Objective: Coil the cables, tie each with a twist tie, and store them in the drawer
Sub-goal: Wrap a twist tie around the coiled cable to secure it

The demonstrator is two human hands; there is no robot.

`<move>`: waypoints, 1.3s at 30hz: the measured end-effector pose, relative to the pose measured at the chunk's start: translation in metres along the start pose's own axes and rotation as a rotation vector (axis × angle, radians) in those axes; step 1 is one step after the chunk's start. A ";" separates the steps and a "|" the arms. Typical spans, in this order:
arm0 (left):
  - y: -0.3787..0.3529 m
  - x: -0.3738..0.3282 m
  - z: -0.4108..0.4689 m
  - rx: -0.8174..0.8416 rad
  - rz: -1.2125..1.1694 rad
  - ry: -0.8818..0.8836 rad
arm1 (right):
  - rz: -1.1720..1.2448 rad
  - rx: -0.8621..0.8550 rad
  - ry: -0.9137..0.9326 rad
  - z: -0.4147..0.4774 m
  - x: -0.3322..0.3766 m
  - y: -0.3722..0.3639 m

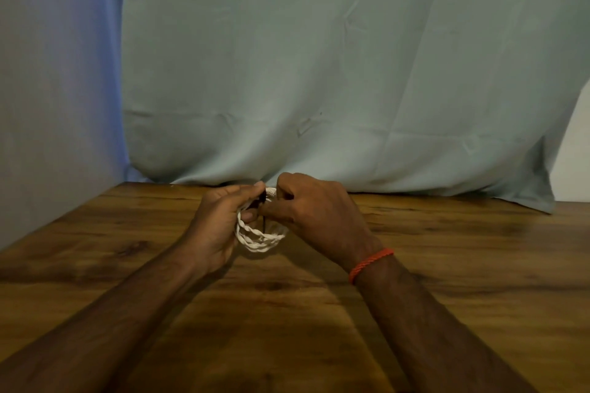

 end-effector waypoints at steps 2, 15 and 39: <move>0.002 0.003 0.002 0.003 -0.028 0.022 | 0.002 0.012 0.004 0.000 0.000 -0.002; 0.009 0.007 0.008 -0.022 -0.121 0.045 | 0.473 -0.131 -0.617 -0.018 -0.029 -0.021; 0.010 -0.009 -0.003 -0.172 -0.063 -0.083 | 0.355 -0.262 -0.777 -0.023 -0.028 -0.008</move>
Point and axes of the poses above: each hand's wrist, its own z-axis towards the middle knuckle, its own y-axis out of the back of the hand, x = y × z, the point moved 8 cm from there along z, towards the middle knuckle, and after that the axes turned 6 degrees about -x, right-handed, at the moved point
